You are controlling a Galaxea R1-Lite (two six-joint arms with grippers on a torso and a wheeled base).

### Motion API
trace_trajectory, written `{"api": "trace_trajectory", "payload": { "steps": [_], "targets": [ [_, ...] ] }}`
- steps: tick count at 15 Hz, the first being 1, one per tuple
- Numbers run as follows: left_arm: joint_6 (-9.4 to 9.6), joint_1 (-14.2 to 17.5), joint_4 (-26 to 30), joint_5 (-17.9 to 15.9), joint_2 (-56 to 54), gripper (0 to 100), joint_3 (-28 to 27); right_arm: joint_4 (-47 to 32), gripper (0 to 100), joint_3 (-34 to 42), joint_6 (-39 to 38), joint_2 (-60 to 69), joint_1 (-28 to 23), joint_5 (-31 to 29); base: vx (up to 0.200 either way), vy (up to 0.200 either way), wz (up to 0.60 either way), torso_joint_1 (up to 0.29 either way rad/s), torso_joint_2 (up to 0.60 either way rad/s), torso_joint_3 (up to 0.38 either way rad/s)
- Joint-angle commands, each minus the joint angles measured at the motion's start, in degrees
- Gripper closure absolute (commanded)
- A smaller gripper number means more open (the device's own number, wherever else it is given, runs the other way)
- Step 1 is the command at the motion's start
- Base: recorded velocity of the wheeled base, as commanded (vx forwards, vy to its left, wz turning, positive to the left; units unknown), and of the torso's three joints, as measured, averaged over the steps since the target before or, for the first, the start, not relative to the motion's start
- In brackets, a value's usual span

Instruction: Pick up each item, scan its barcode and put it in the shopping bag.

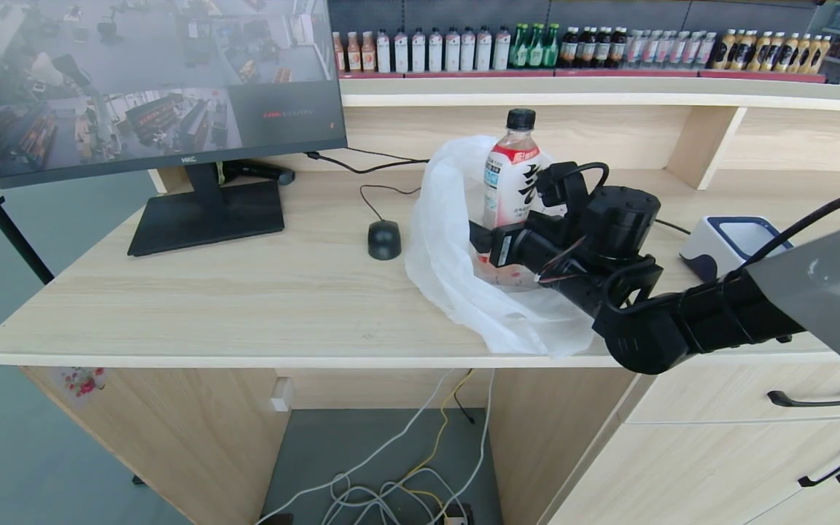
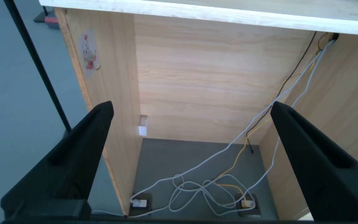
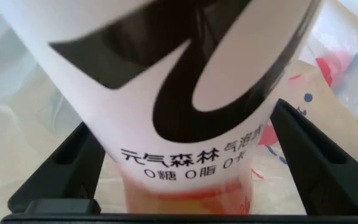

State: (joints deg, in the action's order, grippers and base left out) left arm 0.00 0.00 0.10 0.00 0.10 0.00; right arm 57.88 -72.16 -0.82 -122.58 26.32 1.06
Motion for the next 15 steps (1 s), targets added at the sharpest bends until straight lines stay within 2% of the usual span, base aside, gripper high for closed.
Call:
{"api": "trace_trajectory", "payload": {
  "steps": [1,8,15],
  "targets": [
    [0.0,0.0,-0.01,0.0,-0.01,0,0.0,0.83,0,-0.09,0.11,0.32,0.14,0.08,0.0,0.0,0.0,0.0,0.0,0.0],
    [-0.09,0.0,-0.01,0.0,-0.01,0,0.0,0.83,0,1.23,0.38,5.15,0.14,-0.18,0.0,0.0,0.0,0.0,0.0,0.0],
    [0.0,0.0,-0.01,0.0,-0.01,0,0.0,0.83,0,14.41,0.73,19.04,-0.04,-0.71,0.0,0.0,0.0,0.0,0.0,0.0]
  ]
}}
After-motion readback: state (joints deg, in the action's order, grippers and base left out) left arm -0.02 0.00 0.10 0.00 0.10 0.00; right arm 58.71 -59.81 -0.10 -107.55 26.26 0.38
